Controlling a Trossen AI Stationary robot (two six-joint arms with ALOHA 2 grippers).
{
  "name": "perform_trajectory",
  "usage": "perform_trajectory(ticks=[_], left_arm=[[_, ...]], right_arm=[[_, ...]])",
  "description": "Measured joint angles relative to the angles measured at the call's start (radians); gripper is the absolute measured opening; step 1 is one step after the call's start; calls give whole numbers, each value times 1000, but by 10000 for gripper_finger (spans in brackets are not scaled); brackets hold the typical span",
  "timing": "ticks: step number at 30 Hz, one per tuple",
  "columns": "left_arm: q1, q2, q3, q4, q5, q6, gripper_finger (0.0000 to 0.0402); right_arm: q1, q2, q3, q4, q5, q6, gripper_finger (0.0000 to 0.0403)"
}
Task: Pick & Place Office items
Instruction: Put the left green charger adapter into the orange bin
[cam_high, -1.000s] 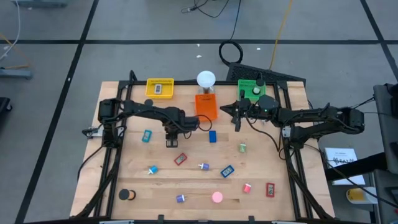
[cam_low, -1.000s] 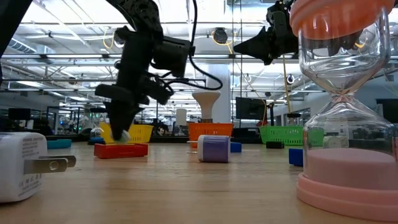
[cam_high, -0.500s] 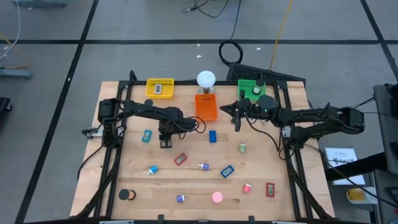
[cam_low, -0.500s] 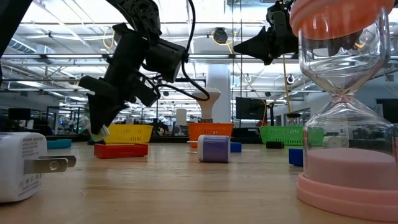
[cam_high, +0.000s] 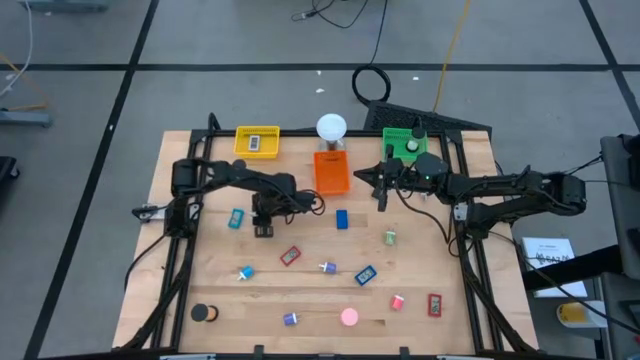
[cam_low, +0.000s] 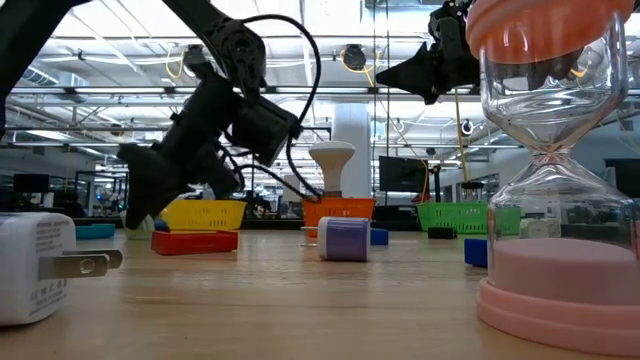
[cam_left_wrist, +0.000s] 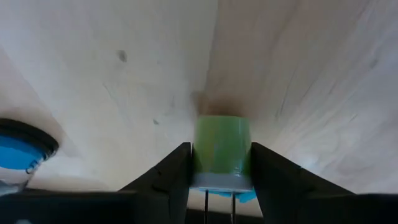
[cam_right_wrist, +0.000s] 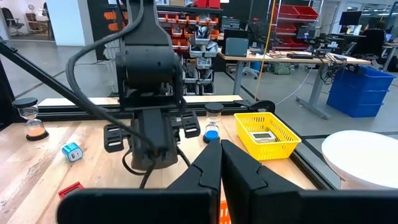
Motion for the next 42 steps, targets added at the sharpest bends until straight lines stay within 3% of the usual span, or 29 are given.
perform_trajectory(ticks=[9,15,22,27,34,42], left_arm=[[-3,1,-1,13,-1,4,179],[-21,-18,11,-14,-66,14,217],[-39,-180,-20,45,-80,8,240],[-52,-391,-154,195,-79,5,241],[-51,-674,-461,446,-62,-58,241],[-51,-745,-661,741,-61,-73,242]], right_arm=[[0,0,0,0,0,-3,0],[0,0,0,0,0,-3,0],[0,0,0,-3,0,-4,0],[0,0,0,-9,0,-3,0],[0,0,0,-7,0,-3,0],[0,0,0,0,0,-1,0]])
